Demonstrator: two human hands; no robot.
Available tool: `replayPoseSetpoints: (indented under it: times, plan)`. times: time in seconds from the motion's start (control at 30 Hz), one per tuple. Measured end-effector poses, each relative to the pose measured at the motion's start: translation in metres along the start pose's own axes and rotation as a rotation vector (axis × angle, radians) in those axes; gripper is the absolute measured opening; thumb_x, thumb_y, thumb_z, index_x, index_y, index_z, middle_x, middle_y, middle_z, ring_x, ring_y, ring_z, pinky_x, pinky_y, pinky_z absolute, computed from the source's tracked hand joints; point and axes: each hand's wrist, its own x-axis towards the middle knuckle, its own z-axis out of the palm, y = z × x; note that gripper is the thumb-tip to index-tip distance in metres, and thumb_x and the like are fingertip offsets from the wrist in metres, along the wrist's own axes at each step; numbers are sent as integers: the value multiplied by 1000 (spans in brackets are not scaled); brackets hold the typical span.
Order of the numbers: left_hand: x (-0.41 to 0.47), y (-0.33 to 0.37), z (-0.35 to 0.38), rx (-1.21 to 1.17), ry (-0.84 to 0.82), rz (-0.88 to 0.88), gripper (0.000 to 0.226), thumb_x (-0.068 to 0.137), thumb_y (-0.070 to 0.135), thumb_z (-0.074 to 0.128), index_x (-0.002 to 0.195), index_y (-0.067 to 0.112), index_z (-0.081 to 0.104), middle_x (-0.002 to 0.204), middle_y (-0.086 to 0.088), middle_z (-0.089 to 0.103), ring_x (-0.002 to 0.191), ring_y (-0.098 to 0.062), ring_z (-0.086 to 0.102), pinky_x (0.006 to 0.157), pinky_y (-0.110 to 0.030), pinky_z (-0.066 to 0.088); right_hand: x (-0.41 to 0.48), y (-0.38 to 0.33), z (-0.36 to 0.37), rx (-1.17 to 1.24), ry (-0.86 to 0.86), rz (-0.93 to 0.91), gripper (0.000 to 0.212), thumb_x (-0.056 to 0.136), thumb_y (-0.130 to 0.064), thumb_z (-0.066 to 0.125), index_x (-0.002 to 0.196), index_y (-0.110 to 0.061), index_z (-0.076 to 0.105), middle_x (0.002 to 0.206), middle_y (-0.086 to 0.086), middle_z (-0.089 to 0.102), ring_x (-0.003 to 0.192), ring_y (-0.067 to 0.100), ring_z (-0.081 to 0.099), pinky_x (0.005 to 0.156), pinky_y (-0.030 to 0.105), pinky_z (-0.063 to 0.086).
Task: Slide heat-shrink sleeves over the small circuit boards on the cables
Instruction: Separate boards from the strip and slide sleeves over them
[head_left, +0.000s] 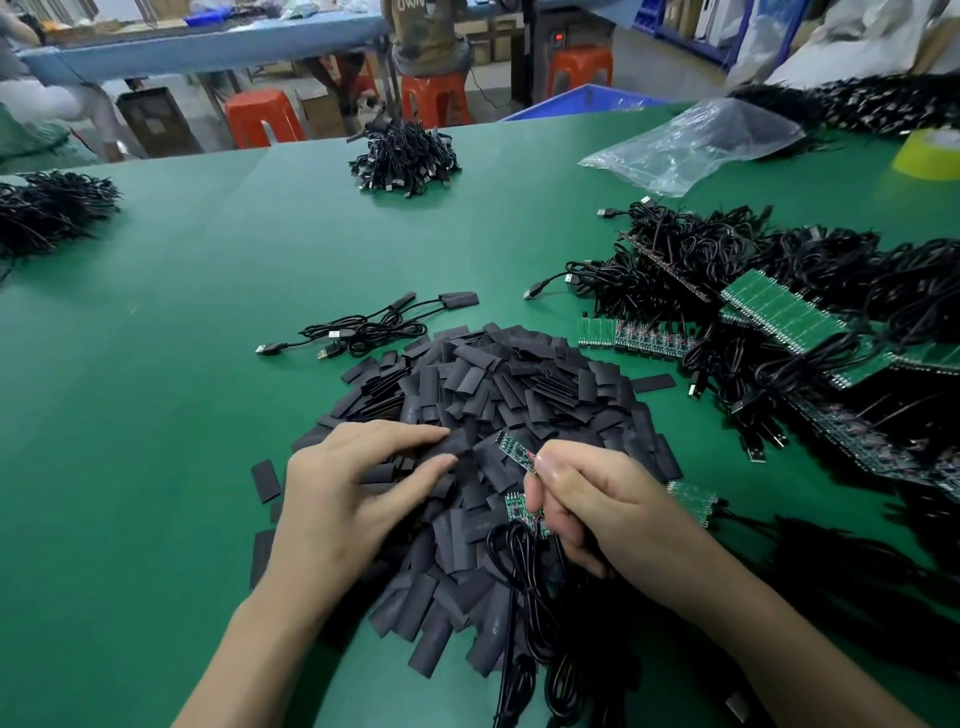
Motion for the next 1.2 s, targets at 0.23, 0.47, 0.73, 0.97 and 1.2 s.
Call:
replayPoseSetpoints:
  times: [0.23, 0.47, 0.73, 0.97, 1.2]
  plan:
    - [-3, 22, 13, -171, -33, 45, 23, 85, 25, 76, 106, 17, 79, 96, 7, 73, 88, -9, 69, 80, -15, 50, 0, -5, -3, 43, 24, -3, 40, 102, -39, 48, 72, -13, 49, 59, 5, 34, 45, 22, 31, 46, 39, 25]
    - [-5, 19, 15, -184, -8, 37, 19, 84, 19, 77, 103, 16, 79, 98, 6, 74, 91, -10, 71, 82, -17, 51, -1, -7, -2, 73, 19, 14, 39, 102, -36, 48, 68, -18, 48, 59, 5, 32, 44, 17, 30, 47, 38, 22]
    - [-5, 19, 16, -179, 5, 54, 19, 88, 27, 76, 105, 20, 78, 104, 11, 73, 97, -7, 70, 87, -14, 48, -2, -8, -3, 66, 8, 23, 43, 108, -27, 47, 68, -14, 46, 58, 4, 32, 43, 14, 29, 43, 28, 25]
    - [-6, 17, 16, -92, -11, 121, 21, 88, 24, 74, 107, 16, 79, 104, 8, 72, 99, -4, 67, 91, -13, 47, -3, -5, -6, -2, -36, 32, 43, 107, -30, 49, 67, -17, 43, 57, -3, 33, 44, 11, 30, 42, 23, 27]
    - [-4, 8, 13, -56, -160, 230, 23, 95, 20, 71, 117, 20, 77, 111, 10, 67, 104, -10, 65, 90, -21, 47, -2, -1, -9, -27, -110, 72, 41, 103, -37, 52, 66, -22, 42, 57, -8, 34, 48, 12, 30, 45, 23, 27]
